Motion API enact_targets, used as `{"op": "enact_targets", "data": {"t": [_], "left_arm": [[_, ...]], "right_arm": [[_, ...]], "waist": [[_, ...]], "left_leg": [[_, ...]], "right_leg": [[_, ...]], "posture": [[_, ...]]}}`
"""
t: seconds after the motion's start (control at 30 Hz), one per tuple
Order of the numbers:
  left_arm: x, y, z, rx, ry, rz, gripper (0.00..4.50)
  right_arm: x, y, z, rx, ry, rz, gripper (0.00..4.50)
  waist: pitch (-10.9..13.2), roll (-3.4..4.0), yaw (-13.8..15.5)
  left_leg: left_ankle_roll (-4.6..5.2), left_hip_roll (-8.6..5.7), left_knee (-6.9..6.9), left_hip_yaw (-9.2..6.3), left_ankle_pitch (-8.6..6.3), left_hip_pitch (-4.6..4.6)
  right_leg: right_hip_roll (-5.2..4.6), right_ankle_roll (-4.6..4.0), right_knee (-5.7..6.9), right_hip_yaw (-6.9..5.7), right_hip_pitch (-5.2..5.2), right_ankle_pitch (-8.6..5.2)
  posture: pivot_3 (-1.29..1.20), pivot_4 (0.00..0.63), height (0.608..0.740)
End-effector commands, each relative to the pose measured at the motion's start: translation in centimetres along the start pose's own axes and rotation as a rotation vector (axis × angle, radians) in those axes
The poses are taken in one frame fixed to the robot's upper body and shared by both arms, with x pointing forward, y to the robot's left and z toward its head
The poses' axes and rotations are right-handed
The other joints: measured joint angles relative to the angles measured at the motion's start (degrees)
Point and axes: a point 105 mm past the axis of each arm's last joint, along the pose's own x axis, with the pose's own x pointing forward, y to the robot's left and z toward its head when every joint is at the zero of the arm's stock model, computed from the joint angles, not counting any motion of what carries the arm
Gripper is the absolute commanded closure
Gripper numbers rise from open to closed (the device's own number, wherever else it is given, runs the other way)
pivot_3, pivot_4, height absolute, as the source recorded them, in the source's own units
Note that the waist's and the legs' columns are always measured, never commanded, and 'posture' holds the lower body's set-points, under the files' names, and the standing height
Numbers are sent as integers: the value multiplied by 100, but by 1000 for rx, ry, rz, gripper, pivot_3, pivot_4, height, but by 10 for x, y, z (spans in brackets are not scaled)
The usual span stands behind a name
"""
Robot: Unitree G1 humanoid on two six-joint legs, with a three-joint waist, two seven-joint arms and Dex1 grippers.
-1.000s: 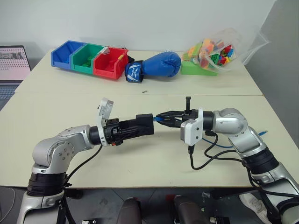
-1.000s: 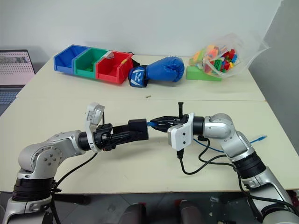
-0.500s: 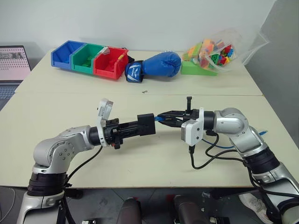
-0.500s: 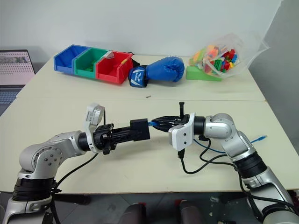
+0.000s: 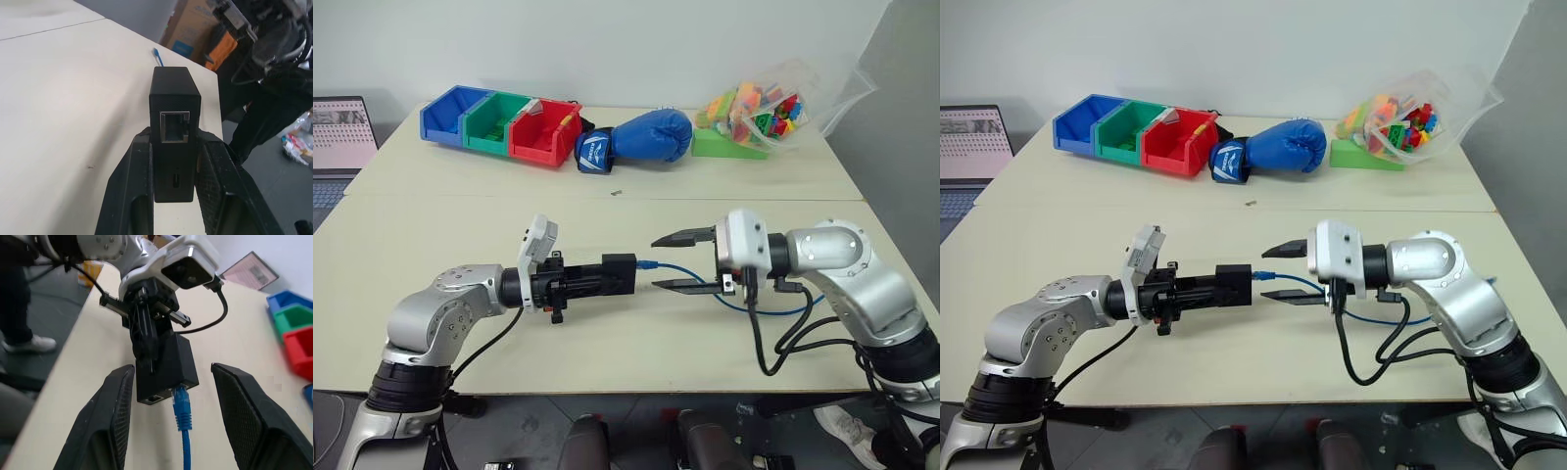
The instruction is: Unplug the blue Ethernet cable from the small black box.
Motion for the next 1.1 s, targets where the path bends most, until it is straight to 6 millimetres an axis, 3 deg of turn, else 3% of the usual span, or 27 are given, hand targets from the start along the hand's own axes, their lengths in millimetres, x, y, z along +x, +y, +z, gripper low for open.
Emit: {"op": "enact_targets", "data": {"t": [0.03,0.27,0.63,0.8,1.1], "left_arm": [[2,-12,10,78,-2,-54,3724],[-1,-19,11,88,-32,-87,3724],[-4,-27,12,77,-30,-153,3724],[-5,-25,13,84,-25,-152,3724],[-8,-23,10,83,-21,-136,3724]], "right_arm": [[-3,-6,12,123,-68,-53,1859],[-4,-18,9,218,-144,-170,1859],[11,-3,-15,424,-107,-26,1859],[15,8,-17,494,-107,46,1859],[8,10,-15,573,-131,73,1859]], "waist": [[0,0,-3],[0,0,-8],[0,0,-13],[1,1,-11],[1,1,-12]], "left_leg": [[0,0,0,0,0,0],[1,-1,-2,0,-1,-2],[1,0,-2,0,-1,-1],[1,0,-2,0,-1,-3],[1,0,-3,-1,-1,-3]], "right_leg": [[0,1,0,0,0,-2],[1,24,-1,0,-2,-16],[2,25,-1,-1,-3,-17],[3,24,-1,-1,-4,-18],[3,24,-1,-2,-4,-18]], "posture": [[0,150,740],[0,150,740],[0,150,740],[0,150,740],[0,150,740]]}}
